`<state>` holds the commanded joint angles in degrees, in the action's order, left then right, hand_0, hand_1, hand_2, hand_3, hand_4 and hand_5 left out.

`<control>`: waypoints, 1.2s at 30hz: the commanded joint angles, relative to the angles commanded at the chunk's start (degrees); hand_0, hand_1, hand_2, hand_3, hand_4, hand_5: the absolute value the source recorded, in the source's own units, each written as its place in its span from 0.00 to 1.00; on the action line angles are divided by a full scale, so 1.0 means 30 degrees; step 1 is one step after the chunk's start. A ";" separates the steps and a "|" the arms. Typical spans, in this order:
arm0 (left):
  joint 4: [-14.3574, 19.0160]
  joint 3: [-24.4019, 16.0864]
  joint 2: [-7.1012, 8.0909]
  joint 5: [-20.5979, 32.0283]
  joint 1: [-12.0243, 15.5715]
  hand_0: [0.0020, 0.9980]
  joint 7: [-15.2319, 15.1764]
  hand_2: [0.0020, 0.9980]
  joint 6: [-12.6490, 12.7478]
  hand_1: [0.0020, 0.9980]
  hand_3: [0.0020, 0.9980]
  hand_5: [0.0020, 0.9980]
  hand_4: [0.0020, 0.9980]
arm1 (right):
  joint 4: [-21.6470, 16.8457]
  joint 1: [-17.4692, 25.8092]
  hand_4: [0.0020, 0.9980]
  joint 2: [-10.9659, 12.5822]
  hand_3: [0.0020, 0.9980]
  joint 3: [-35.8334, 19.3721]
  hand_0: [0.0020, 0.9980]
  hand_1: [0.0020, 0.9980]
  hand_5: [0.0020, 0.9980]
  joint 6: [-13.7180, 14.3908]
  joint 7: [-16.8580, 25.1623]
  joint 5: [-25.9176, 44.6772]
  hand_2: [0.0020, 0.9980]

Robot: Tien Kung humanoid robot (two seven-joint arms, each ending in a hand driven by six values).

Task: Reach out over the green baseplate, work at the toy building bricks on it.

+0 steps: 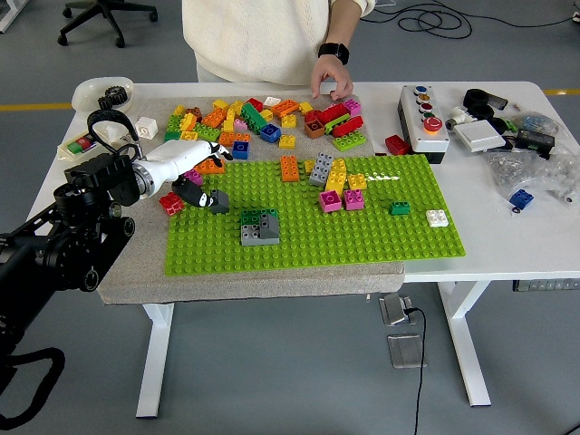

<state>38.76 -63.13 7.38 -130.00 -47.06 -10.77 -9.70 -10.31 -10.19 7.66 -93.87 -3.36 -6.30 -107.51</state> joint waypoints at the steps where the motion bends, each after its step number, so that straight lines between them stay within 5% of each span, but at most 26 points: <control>1: -0.0015 0.0002 0.0022 0.0000 0.0038 0.86 0.0007 0.69 -0.0106 0.82 0.79 0.11 0.87 | 0.0000 -0.0002 0.82 0.0000 0.60 0.0001 0.74 0.64 0.53 0.0005 0.0005 0.0001 0.68; 11: -0.0160 0.0128 -0.0096 0.0000 0.0285 0.86 0.0107 0.71 -0.0466 0.82 0.80 0.11 0.88 | 0.0000 0.0048 0.82 -0.0005 0.61 0.0023 0.74 0.64 0.53 -0.0009 0.0000 -0.0094 0.68; 36: -0.0732 0.0321 -0.0323 0.0000 0.0539 0.86 0.0240 0.71 0.0644 0.80 0.78 0.12 0.89 | 0.0000 0.0079 0.82 -0.0010 0.61 0.0015 0.74 0.64 0.53 -0.0018 0.0004 -0.0209 0.68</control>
<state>36.56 -62.17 6.41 -130.00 -45.44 -10.06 -7.77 -10.31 -9.95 7.63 -93.83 -3.41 -6.29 -108.14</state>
